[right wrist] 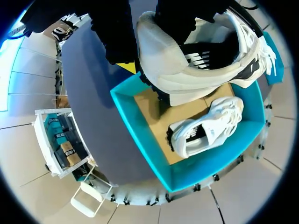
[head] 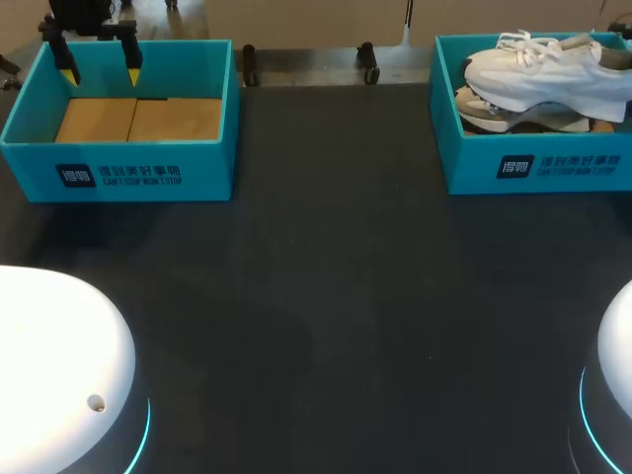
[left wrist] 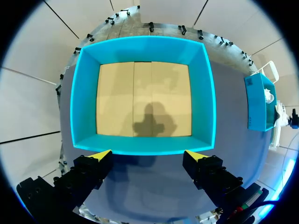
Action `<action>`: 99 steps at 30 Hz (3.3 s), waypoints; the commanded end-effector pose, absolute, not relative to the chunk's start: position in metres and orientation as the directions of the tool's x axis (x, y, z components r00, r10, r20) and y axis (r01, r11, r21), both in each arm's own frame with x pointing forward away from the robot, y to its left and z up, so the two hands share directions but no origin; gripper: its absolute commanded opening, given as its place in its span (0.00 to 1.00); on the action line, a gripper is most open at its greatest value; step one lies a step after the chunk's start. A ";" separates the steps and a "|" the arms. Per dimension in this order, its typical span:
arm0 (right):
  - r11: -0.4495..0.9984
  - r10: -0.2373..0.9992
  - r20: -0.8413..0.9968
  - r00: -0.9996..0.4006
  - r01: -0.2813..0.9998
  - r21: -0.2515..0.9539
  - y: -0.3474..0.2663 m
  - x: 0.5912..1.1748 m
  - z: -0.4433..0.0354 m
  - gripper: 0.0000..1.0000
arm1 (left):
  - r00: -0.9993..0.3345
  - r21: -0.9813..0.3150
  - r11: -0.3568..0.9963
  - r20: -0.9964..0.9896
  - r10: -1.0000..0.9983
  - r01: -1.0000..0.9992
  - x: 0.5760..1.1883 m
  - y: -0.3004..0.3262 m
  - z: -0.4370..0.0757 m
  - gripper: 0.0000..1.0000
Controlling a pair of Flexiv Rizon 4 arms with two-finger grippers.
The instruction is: Take the shoe out of the shoebox, open the shoe tongue, remove and reinsert the insole, then place the shoe into the shoebox
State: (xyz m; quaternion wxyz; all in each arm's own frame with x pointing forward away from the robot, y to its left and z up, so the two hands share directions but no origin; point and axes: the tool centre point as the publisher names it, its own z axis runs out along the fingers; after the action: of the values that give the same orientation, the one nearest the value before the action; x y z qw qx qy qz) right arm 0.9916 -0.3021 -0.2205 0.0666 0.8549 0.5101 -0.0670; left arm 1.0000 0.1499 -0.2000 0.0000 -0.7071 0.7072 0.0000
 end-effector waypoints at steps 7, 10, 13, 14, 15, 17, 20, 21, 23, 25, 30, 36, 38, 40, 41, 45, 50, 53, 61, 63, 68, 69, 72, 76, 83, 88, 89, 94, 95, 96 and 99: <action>-0.435 0.874 -0.198 0.445 0.896 0.092 -0.277 0.944 -0.207 0.00 | 0.000 0.000 0.000 0.000 -1.000 -1.000 1.000 0.150 -0.200 1.00; -0.426 0.876 -0.204 0.436 0.900 0.094 -0.267 0.931 -0.206 0.00 | 0.000 0.000 0.000 0.000 -1.000 -1.000 1.000 0.150 -0.200 1.00; -0.417 0.880 -0.208 0.428 0.904 0.096 -0.256 0.917 -0.206 0.00 | 0.000 0.000 0.000 0.000 -1.000 -1.000 1.000 0.150 -0.200 1.00; -0.411 0.883 -0.208 0.420 0.907 0.090 -0.252 0.913 -0.207 0.00 | 0.000 0.000 0.000 0.000 -1.000 -1.000 1.000 0.150 -0.200 1.00; -0.416 0.882 -0.209 0.423 0.906 0.080 -0.249 0.908 -0.208 0.00 | 0.000 0.000 0.000 0.000 -1.000 -1.000 1.000 0.150 -0.200 1.00; -0.418 0.881 -0.209 0.425 0.905 0.080 -0.245 0.902 -0.209 0.00 | 0.000 0.000 0.000 0.000 -1.000 -1.000 1.000 0.150 -0.200 1.00; -0.418 0.881 -0.209 0.425 0.905 0.080 -0.245 0.902 -0.209 0.00 | 0.000 0.000 0.000 0.000 -1.000 -1.000 1.000 0.150 -0.200 1.00; -0.418 0.881 -0.209 0.425 0.905 0.080 -0.245 0.902 -0.209 0.00 | 0.000 0.000 0.000 0.000 -1.000 -1.000 1.000 0.150 -0.200 1.00; -0.418 0.881 -0.209 0.425 0.905 0.080 -0.245 0.902 -0.209 0.00 | 0.000 0.000 0.000 0.000 -1.000 -1.000 1.000 0.150 -0.200 1.00; -0.418 0.881 -0.209 0.425 0.905 0.080 -0.245 0.902 -0.209 0.00 | 0.000 0.000 0.000 0.000 -1.000 -1.000 1.000 0.150 -0.200 1.00; -0.418 0.881 -0.209 0.425 0.905 0.080 -0.245 0.902 -0.209 0.00 | 0.000 0.000 0.000 0.000 -1.000 -1.000 1.000 0.150 -0.200 1.00; -0.415 0.878 -0.225 0.423 0.906 0.086 -0.237 0.900 -0.211 0.00 | 0.000 0.000 0.000 0.000 -1.000 -1.000 1.000 0.150 -0.200 1.00; -0.403 0.884 -0.219 0.413 0.911 0.089 -0.222 0.892 -0.215 0.00 | 0.000 0.000 0.000 0.000 -1.000 -1.000 1.000 0.150 -0.200 1.00; -0.397 0.885 -0.220 0.410 0.912 0.103 -0.210 0.885 -0.217 0.00 | 0.000 0.000 0.000 0.000 -1.000 -1.000 1.000 0.150 -0.200 1.00; -0.402 0.883 -0.221 0.415 0.910 0.103 -0.205 0.880 -0.218 0.00 | 0.000 0.000 0.000 0.000 -1.000 -1.000 1.000 0.150 -0.200 1.00; -0.420 0.864 -0.245 0.440 0.898 0.132 -0.188 0.859 -0.221 0.00 | 0.000 0.000 0.000 0.000 -1.000 -1.000 1.000 0.150 -0.200 1.00; -0.434 0.854 -0.252 0.455 0.890 0.137 -0.170 0.831 -0.229 0.00 | 0.000 0.000 0.000 0.000 -1.000 -1.000 1.000 0.150 -0.200 1.00; -0.438 0.853 -0.247 0.460 0.888 0.142 -0.158 0.813 -0.235 0.00 | 0.000 0.000 0.000 0.000 -1.000 -1.000 1.000 0.150 -0.200 1.00; -0.429 0.858 -0.260 0.442 0.897 0.111 -0.115 0.771 -0.253 0.00 | 0.000 0.000 0.000 0.000 -1.000 -1.000 1.000 0.150 -0.200 1.00; -0.435 0.842 -0.296 0.450 0.893 0.120 -0.102 0.764 -0.257 0.00 | 0.000 0.000 0.000 0.000 -1.000 -1.000 1.000 0.150 -0.200 1.00; -0.424 0.855 -0.284 0.435 0.900 0.103 -0.097 0.761 -0.259 0.00 | 0.000 0.000 0.000 0.000 -1.000 -1.000 1.000 0.150 -0.200 1.00; -0.424 0.855 -0.284 0.435 0.900 0.103 -0.097 0.761 -0.259 0.00 | 0.000 0.000 0.000 0.000 -1.000 -1.000 1.000 0.150 -0.200 1.00; -0.424 0.855 -0.284 0.435 0.900 0.103 -0.097 0.761 -0.259 0.00 | 0.000 0.000 0.000 0.000 -1.000 -1.000 1.000 0.150 -0.200 1.00; -0.424 0.855 -0.284 0.435 0.900 0.103 -0.097 0.761 -0.259 0.00 | 0.000 0.000 0.000 0.000 -1.000 -1.000 1.000 0.150 -0.200 1.00; -0.423 0.849 -0.302 0.434 0.900 0.106 -0.093 0.760 -0.259 0.00 | 0.000 0.000 0.000 0.000 -1.000 -1.000 1.000 0.150 -0.200 1.00; -0.423 0.827 -0.336 0.451 0.893 0.155 -0.064 0.743 -0.271 0.00 | 0.000 0.000 0.000 0.000 -1.000 -1.000 1.000 0.150 -0.200 1.00; -0.420 0.830 -0.330 0.449 0.893 0.160 -0.061 0.740 -0.273 0.00 | 0.000 0.000 0.000 0.000 -1.000 -1.000 1.000 0.150 -0.200 1.00; -0.390 0.849 -0.316 0.424 0.906 0.166 -0.047 0.725 -0.280 0.00 | 0.000 0.000 0.000 0.000 -1.000 -1.000 1.000 0.150 -0.200 1.00; -0.373 0.863 -0.302 0.406 0.914 0.162 -0.045 0.722 -0.281 0.00 | 0.000 0.000 0.000 0.000 -1.000 -1.000 1.000 0.150 -0.200 1.00; -0.370 0.864 -0.302 0.403 0.915 0.161 -0.043 0.719 -0.283 0.00 | 0.000 0.000 0.000 0.000 -1.000 -1.000 1.000 0.150 -0.200 1.00; -0.339 0.884 -0.285 0.370 0.928 0.152 -0.037 0.711 -0.289 0.00 | 0.000 0.000 0.000 0.000 -1.000 -1.000 1.000 0.150 -0.200 1.00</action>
State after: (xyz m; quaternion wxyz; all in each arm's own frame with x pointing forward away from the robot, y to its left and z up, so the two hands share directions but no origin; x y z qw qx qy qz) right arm 0.7184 -0.0351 -0.2839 0.1471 0.8165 0.5511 -0.0892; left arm 1.0000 0.1500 -0.2001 0.0000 -0.7071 0.7071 0.0000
